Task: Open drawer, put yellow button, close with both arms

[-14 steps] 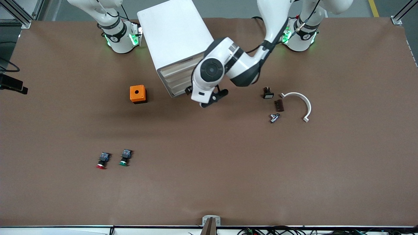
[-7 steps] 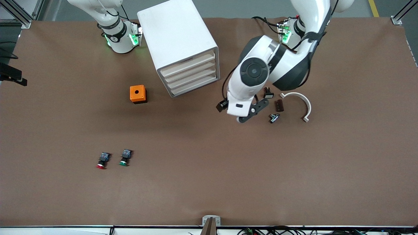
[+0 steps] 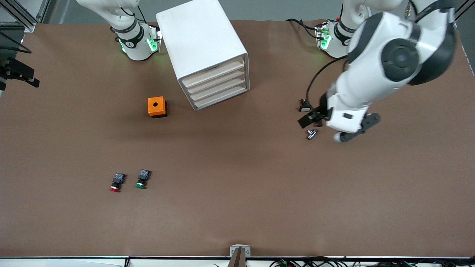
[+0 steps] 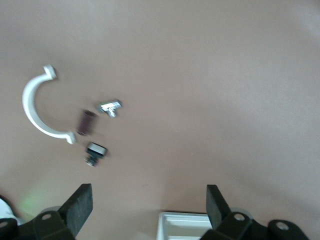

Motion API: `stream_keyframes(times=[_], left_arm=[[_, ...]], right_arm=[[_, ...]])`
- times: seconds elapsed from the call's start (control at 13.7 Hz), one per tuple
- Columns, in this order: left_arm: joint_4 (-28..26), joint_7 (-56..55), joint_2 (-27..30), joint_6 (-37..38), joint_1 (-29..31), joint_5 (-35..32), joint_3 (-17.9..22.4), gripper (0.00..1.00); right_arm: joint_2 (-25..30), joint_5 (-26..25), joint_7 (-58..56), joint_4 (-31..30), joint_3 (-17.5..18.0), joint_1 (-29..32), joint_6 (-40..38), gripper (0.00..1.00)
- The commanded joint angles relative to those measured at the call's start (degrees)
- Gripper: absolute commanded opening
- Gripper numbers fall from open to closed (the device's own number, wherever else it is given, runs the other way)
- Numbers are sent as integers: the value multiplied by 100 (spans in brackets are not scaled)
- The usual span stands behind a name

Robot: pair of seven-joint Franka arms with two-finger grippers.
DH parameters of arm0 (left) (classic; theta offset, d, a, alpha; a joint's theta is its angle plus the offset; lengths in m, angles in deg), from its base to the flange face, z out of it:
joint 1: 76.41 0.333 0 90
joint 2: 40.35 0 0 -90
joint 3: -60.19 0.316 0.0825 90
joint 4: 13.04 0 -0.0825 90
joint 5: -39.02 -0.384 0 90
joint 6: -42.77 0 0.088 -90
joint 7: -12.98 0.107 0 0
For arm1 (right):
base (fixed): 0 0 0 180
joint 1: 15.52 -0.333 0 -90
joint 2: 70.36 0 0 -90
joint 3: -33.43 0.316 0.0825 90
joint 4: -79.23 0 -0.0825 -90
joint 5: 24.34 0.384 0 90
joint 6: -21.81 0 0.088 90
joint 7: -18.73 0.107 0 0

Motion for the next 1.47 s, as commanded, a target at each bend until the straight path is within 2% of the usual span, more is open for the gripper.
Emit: stream_keyframes(times=[0.0, 0.15, 0.44, 0.73, 1.1, 1.39], left_arm=[[-97, 920, 335, 290, 436, -308, -37, 100], [-97, 1589, 511, 475, 779, -529, -37, 100], [-97, 2022, 801, 747, 1334, -547, -28, 100], [-115, 2505, 1161, 854, 1422, -1399, -116, 100], [-334, 3191, 1478, 1003, 1466, -1382, -116, 100], [-668, 3754, 1812, 924, 2063, -1347, -335, 100]], right_arm=[[81, 61, 122, -75, -3, -5, 61, 100], [98, 70, 139, -74, -3, -5, -26, 100], [133, 70, 824, -74, 23, -22, -27, 100], [151, 140, 869, -92, -21, 31, -35, 100], [221, 140, 869, -136, -21, 31, -18, 100], [213, 132, 860, -136, -21, 31, -18, 100]])
